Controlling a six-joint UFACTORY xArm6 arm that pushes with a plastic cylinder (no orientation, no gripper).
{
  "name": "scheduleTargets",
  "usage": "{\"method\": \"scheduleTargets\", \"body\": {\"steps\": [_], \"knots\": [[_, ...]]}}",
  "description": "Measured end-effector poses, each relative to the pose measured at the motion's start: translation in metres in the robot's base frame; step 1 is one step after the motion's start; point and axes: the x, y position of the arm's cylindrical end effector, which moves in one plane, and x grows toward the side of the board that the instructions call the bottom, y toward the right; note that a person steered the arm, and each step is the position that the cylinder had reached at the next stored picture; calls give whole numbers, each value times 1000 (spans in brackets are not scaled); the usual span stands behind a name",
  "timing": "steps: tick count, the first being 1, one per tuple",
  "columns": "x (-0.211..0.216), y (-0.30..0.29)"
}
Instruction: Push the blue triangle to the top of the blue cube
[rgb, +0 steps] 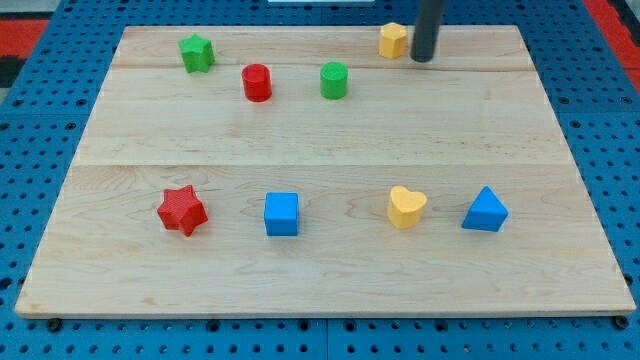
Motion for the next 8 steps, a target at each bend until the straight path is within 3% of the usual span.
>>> {"method": "scheduleTargets", "body": {"steps": [4,6,8], "knots": [[236,102],[250,46],[209,-21]]}}
